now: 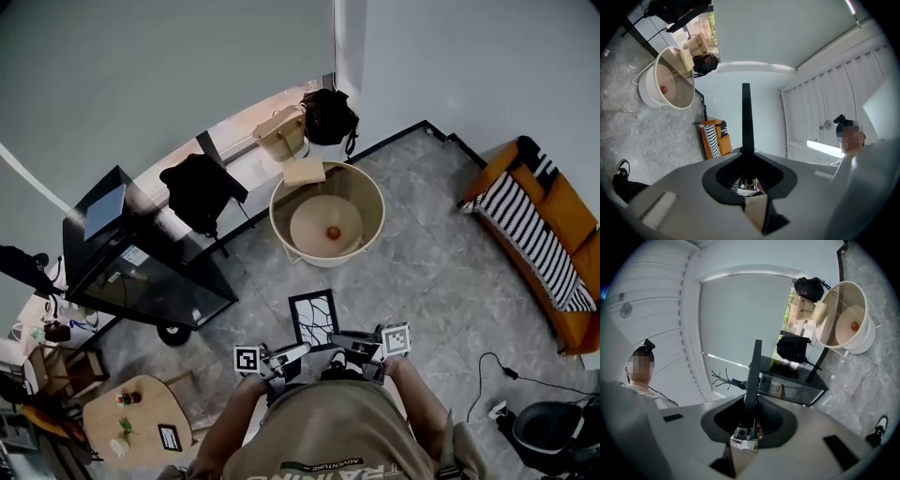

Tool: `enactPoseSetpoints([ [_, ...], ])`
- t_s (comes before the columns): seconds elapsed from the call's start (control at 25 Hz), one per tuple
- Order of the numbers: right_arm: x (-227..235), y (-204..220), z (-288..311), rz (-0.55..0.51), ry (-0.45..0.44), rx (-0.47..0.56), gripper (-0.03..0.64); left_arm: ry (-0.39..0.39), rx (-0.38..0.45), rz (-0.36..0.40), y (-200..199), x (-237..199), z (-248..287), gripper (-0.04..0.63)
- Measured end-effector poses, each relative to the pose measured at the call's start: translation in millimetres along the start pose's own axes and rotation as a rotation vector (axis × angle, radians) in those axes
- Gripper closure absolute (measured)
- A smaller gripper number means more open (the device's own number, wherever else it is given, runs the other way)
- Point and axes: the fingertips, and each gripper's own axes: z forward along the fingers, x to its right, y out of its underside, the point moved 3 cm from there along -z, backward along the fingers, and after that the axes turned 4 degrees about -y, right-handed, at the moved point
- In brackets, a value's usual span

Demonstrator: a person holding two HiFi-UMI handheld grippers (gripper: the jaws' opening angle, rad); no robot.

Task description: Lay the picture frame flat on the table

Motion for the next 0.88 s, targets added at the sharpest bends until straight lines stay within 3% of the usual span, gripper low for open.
enactPoseSetpoints([
  [0.52,30,-77,1,0.014,-0.035,-0.006,0.546,-0.018,0.030,0.012,-67,-16,39,0.522],
  [0.88,55,-122,36,0.024,0.014,0.010,0.546,-0.015,-0.007,-0.026,-132,-30,34,0.522],
])
